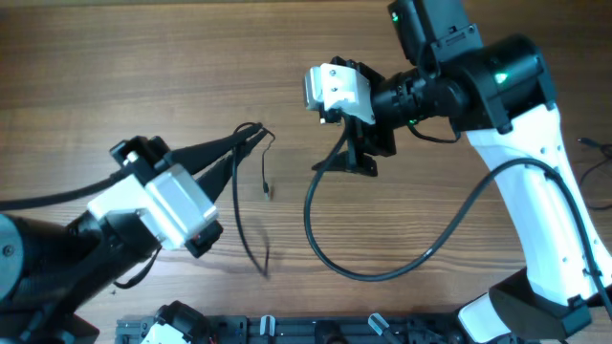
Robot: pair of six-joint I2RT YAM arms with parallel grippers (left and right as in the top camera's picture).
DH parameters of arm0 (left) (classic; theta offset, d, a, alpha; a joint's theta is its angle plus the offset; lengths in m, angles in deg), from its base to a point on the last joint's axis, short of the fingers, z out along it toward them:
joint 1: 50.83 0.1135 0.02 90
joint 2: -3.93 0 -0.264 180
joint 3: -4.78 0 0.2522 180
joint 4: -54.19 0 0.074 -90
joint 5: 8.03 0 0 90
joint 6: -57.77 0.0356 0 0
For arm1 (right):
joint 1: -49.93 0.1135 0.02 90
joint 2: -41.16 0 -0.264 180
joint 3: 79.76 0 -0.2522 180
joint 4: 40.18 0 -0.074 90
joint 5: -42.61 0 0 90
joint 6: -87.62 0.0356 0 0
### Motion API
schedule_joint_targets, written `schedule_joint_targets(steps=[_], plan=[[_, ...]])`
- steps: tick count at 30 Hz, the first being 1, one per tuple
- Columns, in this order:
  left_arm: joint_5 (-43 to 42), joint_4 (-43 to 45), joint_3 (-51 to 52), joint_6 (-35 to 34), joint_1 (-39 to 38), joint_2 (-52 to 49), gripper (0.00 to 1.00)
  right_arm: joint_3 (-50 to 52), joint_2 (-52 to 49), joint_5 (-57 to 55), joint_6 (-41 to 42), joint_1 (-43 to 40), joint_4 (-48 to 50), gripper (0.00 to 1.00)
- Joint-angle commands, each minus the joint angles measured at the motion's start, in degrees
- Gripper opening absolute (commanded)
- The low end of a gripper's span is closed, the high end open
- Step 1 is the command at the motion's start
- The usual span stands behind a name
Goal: Untangle cables
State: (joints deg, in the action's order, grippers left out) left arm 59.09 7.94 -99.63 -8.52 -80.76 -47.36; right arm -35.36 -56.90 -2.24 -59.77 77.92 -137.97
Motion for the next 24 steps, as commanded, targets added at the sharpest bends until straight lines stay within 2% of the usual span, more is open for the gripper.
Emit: schedule_joint_targets(steps=[1, 7, 16, 20, 22, 23, 24], plan=[[5.4, 0.2, -0.1, -0.1, 0.2, -0.2, 0.04, 0.3, -2.2, 6.5, -1.6, 0.2, 0.8, 1.00], [6.0, 0.2, -0.1, -0.1, 0.2, -0.2, 0.04, 0.3, -5.6, 9.0, -5.6, 4.7, 4.2, 1.00], [6.0, 0.2, -0.1, -0.2, 0.2, -0.2, 0.04, 0.3, -9.4, 9.0, -5.6, 12.4, 13.4, 1.00], [6.0, 0.1, -0.1, -0.2, 0.2, -0.2, 0.04, 0.3, -9.4, 9.2, -4.2, 13.5, 18.4, 0.91], [6.0, -0.3, -0.1, -0.2, 0.2, -0.2, 0.04, 0.3, -9.4, 13.4, 4.3, 13.5, 24.1, 0.85], [6.0, -0.5, -0.1, -0.2, 0.2, -0.2, 0.04, 0.3, -9.4, 15.3, 7.6, 13.5, 27.0, 0.79], [6.0, -0.7, -0.1, -0.1, 0.2, -0.2, 0.04, 0.3, -9.4, 16.5, 11.0, 13.5, 29.9, 0.66]])
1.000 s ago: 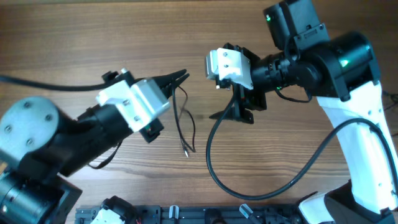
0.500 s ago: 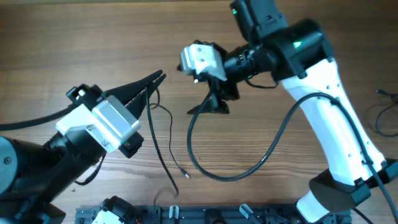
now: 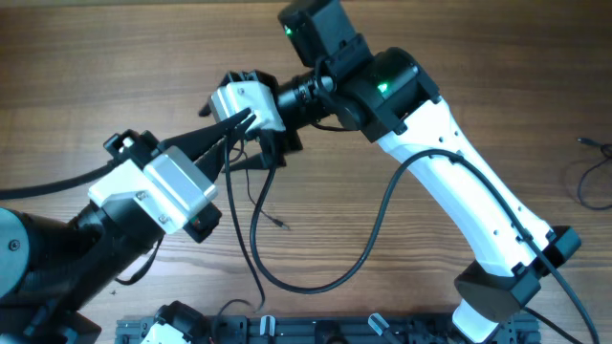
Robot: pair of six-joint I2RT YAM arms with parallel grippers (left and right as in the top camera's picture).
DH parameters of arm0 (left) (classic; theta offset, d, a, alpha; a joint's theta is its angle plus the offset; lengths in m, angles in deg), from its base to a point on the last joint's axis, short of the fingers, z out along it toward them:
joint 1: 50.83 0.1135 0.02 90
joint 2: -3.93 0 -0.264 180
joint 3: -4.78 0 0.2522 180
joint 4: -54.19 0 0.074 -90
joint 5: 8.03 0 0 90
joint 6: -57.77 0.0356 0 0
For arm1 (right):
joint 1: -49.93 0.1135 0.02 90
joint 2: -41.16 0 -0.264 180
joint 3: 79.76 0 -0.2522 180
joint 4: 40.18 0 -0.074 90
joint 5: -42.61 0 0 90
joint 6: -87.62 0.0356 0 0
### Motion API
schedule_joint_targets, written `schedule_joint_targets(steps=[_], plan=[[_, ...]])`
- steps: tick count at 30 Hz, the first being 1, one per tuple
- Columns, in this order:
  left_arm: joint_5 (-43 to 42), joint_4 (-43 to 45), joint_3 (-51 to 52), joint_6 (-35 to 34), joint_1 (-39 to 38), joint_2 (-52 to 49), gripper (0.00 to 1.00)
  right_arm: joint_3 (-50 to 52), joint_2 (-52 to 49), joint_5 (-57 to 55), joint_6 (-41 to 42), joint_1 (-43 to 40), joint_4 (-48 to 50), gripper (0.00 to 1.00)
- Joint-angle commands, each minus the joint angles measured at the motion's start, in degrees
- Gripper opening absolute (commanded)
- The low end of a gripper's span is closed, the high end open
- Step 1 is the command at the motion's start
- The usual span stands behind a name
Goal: Untangle cables
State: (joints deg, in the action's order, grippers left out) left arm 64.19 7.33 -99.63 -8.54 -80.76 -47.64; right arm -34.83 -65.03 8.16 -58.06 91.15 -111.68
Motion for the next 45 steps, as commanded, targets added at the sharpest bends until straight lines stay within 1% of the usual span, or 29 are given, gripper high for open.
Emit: schedule_joint_targets(steps=[1, 2, 4, 6, 9, 10, 11, 12, 14, 17, 19, 20, 23, 25, 28, 30, 31, 32, 33, 34, 35, 36, 37, 38, 39, 41, 43, 44, 45], plan=[[0.9, -0.1, -0.1, -0.1, 0.2, 0.1, 0.04, -0.2, -1.3, 6.2, 14.5, 0.2, 7.2, 0.14], [0.9, -0.1, -0.1, -0.1, 0.2, 0.1, 0.04, -0.2, -1.3, 6.2, 17.3, 0.2, 8.4, 0.04], [0.9, -0.1, -0.1, -0.1, 0.2, 0.1, 0.04, -0.2, -1.3, 5.2, 18.9, 0.2, 8.3, 0.04], [0.9, -0.1, -0.1, -0.1, 0.2, 0.1, 0.04, -0.2, -1.3, -0.2, 24.5, 0.2, 8.2, 0.04], [1.0, -0.6, -0.1, -0.1, 0.2, 0.1, 0.05, -0.2, -1.3, -17.5, 39.2, -1.3, 7.8, 0.04], [1.0, -0.7, -0.1, -0.1, 0.2, 0.1, 0.14, -0.2, -1.3, -21.9, 43.4, -2.6, 7.2, 0.04], [1.0, -0.8, -0.1, -0.2, 0.2, 0.1, 0.47, -0.2, -1.3, -24.0, 46.2, -4.2, 6.4, 0.04], [0.9, -0.8, -0.1, -0.2, 0.2, 0.1, 0.99, -0.2, -1.3, -24.5, 48.0, -6.0, 5.5, 0.04], [1.0, -1.4, -0.1, -0.2, 0.2, 0.1, 1.00, -0.2, -1.3, -24.5, 51.0, -10.3, 3.5, 0.04], [4.6, -3.3, -0.1, -0.4, 0.2, 0.1, 1.00, -0.2, -1.3, -25.2, 53.8, -21.5, -0.1, 0.04], [7.5, -4.9, -0.1, -3.4, 0.2, 0.1, 1.00, -0.2, -1.3, -27.8, 56.9, -28.3, -2.0, 0.04], [7.9, -6.0, -0.1, -3.6, 0.2, 0.1, 1.00, -0.2, -1.3, -28.0, 57.3, -33.7, -3.3, 0.04], [7.8, -8.4, -0.1, -3.6, 0.2, 0.0, 1.00, -0.4, -0.5, -28.0, 57.2, -45.0, -5.2, 0.04], [7.9, -10.5, -0.1, -4.3, 0.2, -0.4, 0.99, -0.6, 0.4, -27.7, 57.2, -52.0, -4.9, 0.04], [7.8, -15.3, -0.1, -5.1, 0.2, -2.3, 1.00, -0.6, 3.3, -26.8, 57.2, -67.0, -1.8, 0.04], [7.8, -18.0, -0.1, -5.1, 0.2, -4.0, 1.00, -0.6, 5.2, -22.8, 58.7, -75.3, 2.1, 0.04], [7.8, -19.3, -0.1, -6.5, 0.2, -5.7, 1.00, -0.6, 6.6, -16.4, 64.4, -81.0, 7.1, 0.04], [7.8, -19.8, -0.1, -7.7, 0.2, -6.9, 1.00, -0.6, 7.2, -11.1, 68.7, -84.2, 11.4, 0.04], [7.8, -20.2, -0.1, -7.9, 0.2, -7.8, 1.00, -0.6, 7.6, -3.5, 75.8, -87.7, 18.8, 0.04], [7.8, -20.8, -0.1, -7.9, 0.2, -9.2, 0.99, -0.6, 7.8, 4.7, 87.8, -91.6, 31.5, 0.04], [7.7, -21.3, -0.1, -8.3, 0.2, -11.2, 0.98, -0.6, 7.8, 9.4, 99.8, -94.6, 45.0, 0.04], [7.3, -21.4, -0.1, -8.9, 0.2, -12.2, 0.98, -0.6, 7.8, 10.5, 107.9, -96.5, 54.2, 0.04], [6.3, -21.4, -0.1, -9.4, 0.2, -13.6, 0.99, -0.6, 7.8, 10.5, 113.0, -98.0, 61.1, 0.04], [5.8, -21.4, -0.1, -9.4, 0.2, -14.2, 0.99, -0.6, 7.8, 10.5, 115.1, -98.8, 65.4, 0.04], [4.9, -21.3, -0.1, -9.4, 0.2, -15.4, 0.98, -0.6, 7.8, 10.5, 115.7, -99.5, 67.4, 0.04], [3.4, -20.9, -0.1, -9.4, 0.2, -16.9, 0.97, -0.6, 7.8, 10.3, 111.0, -99.8, 59.7, 0.04], [0.6, -20.7, -0.1, -9.4, 0.2, -17.1, 0.96, -0.5, 7.8, 6.4, 98.8, -99.8, 41.4, 0.04], [-0.5, -20.8, -0.1, -9.4, 0.2, -17.0, 0.96, -0.3, 7.7, -1.0, 89.6, -99.8, 27.9, 0.04], [-1.0, -20.8, -0.1, -9.4, 0.2, -16.8, 0.96, 0.0, 7.4, -9.1, 83.2, -99.8, 19.1, 0.04]])
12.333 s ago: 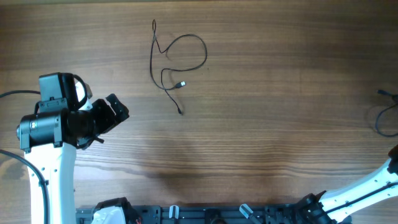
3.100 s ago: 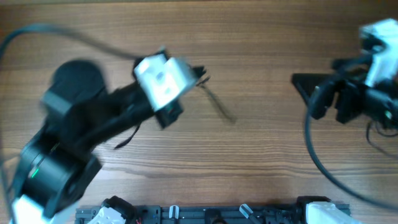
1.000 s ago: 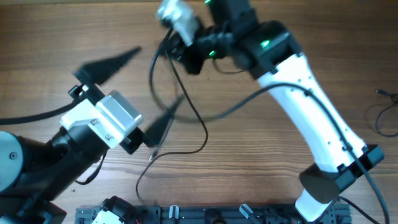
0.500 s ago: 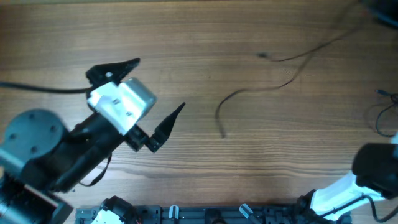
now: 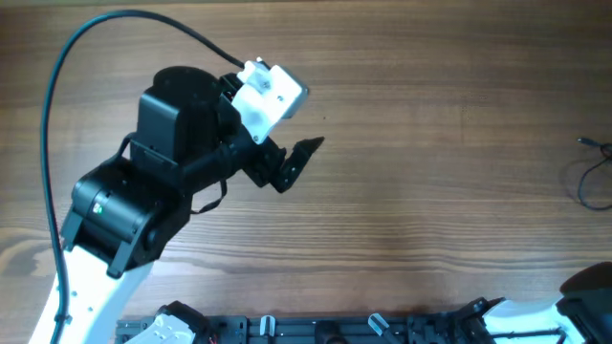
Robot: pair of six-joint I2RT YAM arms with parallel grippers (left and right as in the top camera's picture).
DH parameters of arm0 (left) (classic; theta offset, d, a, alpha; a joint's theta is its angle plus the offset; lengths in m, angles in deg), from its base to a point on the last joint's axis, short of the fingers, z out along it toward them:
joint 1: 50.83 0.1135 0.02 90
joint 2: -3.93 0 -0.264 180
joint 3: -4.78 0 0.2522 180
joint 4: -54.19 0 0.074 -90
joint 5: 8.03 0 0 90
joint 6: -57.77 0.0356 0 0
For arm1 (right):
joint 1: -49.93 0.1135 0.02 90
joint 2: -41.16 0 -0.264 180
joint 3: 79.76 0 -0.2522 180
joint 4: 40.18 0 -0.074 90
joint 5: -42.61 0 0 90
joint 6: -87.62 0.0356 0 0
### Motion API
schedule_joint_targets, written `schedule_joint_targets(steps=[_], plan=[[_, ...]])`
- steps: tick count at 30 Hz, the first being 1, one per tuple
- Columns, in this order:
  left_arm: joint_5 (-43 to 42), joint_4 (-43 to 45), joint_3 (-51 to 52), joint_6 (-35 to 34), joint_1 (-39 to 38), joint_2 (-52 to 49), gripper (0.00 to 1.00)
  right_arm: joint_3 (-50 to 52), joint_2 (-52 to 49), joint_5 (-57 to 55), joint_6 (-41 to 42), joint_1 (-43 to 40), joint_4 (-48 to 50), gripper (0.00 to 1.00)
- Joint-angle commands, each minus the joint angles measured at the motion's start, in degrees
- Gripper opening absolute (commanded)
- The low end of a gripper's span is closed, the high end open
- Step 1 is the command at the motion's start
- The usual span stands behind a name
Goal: Untangle cables
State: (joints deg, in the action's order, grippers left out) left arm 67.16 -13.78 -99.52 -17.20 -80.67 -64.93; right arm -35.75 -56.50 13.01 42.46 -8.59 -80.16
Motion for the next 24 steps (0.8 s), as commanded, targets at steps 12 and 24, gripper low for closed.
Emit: schedule_joint_targets(steps=[12, 24], plan=[[-4.1, -3.4, -0.2, -2.3, 0.1, 1.5, 0.96, 1.1, -6.6, -37.9, -5.1, -2.3, -12.3, 0.04], [-6.9, -3.5, -0.2, -2.3, 0.1, 1.5, 0.96, 8.9, -20.0, -61.7, 15.0, -2.7, -43.7, 1.00]])
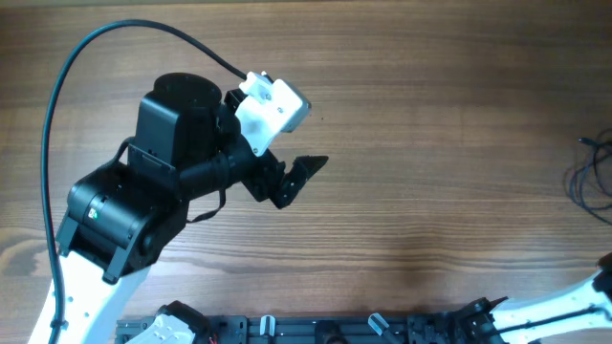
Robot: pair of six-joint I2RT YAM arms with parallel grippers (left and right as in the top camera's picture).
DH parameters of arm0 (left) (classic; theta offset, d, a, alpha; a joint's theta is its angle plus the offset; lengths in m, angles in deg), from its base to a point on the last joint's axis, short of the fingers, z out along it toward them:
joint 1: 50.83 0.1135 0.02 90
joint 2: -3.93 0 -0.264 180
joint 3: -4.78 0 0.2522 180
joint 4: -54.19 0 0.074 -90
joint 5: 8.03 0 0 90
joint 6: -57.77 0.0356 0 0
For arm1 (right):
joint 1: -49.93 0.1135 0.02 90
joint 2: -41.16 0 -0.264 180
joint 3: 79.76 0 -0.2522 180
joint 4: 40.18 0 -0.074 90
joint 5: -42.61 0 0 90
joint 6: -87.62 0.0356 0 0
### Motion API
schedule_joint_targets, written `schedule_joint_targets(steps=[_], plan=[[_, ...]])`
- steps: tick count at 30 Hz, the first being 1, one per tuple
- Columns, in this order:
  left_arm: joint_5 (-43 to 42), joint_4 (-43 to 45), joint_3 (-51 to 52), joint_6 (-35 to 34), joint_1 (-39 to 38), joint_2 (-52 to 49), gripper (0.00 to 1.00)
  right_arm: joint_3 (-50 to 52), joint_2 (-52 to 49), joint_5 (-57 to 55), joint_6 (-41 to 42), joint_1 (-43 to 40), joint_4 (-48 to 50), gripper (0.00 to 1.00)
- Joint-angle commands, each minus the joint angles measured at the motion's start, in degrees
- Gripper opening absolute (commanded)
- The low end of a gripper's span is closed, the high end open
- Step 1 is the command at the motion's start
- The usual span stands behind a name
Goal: Untangle cables
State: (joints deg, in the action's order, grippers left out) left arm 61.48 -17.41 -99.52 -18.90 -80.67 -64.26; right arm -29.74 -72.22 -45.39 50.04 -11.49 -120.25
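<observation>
Only the overhead view is given. My left gripper hovers over the middle-left of the wooden table, its black fingers pointing right. Nothing shows between them, and the angle hides whether they are open or shut. A thin black cable lies looped at the table's far right edge, partly cut off by the frame. Of the right arm only a white link shows at the bottom right corner; its gripper is out of view.
The left arm's own thick black cable arcs over the table's left side. A black rail with fittings runs along the front edge.
The left gripper has shifted slightly down and to the right. More of the right arm's white link shows at the bottom right corner. The cable at the right edge looks a little different in shape.
At first the left gripper held a thin black cable mid-table with the right gripper close by. Then the right gripper was at the left fingertips. Later the cable was gone from the middle, the right arm was back at the bottom right, and the left fingers held nothing.
</observation>
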Motion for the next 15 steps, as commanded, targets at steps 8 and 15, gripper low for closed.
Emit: schedule_joint_targets(steps=[8, 15], plan=[[-1.2, 0.2, -0.2, -0.5, 0.1, 0.8, 0.97, 7.9, -7.0, 4.6, 1.6, 2.7, -15.0, 1.00], [1.3, 0.2, -0.2, -0.6, 0.1, 0.8, 1.00, 7.9, -7.0, 35.1, -43.4, 22.7, -10.7, 0.99]])
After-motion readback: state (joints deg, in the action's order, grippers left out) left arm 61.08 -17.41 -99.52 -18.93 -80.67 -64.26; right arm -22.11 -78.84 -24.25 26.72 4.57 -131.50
